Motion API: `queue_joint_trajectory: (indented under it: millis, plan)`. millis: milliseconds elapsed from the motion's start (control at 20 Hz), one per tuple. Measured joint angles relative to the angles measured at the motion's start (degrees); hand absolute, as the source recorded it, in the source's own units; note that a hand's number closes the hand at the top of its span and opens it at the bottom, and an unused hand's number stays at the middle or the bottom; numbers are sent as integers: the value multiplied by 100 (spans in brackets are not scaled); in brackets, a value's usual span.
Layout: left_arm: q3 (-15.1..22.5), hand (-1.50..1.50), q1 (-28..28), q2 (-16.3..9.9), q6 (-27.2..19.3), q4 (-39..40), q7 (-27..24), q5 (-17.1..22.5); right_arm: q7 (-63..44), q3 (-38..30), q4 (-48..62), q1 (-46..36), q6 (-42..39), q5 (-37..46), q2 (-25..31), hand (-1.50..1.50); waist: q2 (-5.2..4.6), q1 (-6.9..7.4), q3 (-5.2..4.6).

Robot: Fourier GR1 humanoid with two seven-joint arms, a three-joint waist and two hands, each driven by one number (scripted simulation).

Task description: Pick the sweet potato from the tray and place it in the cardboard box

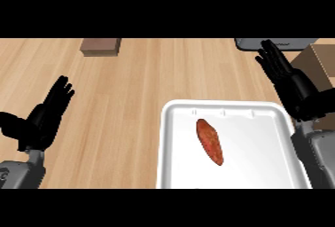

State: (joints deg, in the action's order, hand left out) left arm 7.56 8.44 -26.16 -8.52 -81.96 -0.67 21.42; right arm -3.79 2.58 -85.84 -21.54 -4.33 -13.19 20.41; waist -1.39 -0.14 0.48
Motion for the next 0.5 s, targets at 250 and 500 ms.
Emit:
queue_joint_trajectory:
  millis: [250, 500]
  plan:
    - [-181, 0, 49, 130, -174, -136, 134, 16, 358, -767, 751, 244, -119, -391, 115, 150, 91, 22, -29]
    - [-135, 0, 59, 416, -477, -392, 326, 43, 724, -763, 1450, 710, 144, 485, 570, -150, 99, 56, -51]
